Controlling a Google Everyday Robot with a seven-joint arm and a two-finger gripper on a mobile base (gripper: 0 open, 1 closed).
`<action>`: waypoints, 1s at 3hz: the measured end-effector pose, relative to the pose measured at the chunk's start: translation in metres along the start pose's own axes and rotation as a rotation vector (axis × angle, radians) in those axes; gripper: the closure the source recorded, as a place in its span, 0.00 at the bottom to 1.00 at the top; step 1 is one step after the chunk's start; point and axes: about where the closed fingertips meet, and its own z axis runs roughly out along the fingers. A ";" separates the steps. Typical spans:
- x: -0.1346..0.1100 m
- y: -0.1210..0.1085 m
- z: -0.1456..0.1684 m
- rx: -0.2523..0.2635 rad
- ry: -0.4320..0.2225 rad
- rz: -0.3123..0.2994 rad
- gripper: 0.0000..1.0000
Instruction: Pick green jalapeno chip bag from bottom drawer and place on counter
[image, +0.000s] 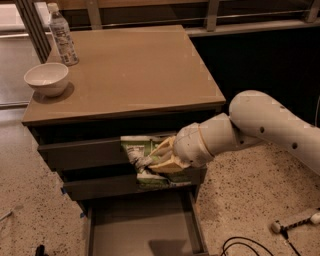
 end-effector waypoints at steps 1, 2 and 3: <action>-0.051 -0.034 -0.021 -0.044 0.036 0.051 1.00; -0.117 -0.079 -0.052 -0.065 0.053 0.064 1.00; -0.117 -0.079 -0.052 -0.065 0.053 0.063 1.00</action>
Offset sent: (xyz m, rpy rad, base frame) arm 0.1079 0.0280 0.1742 -0.1087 0.1559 0.0063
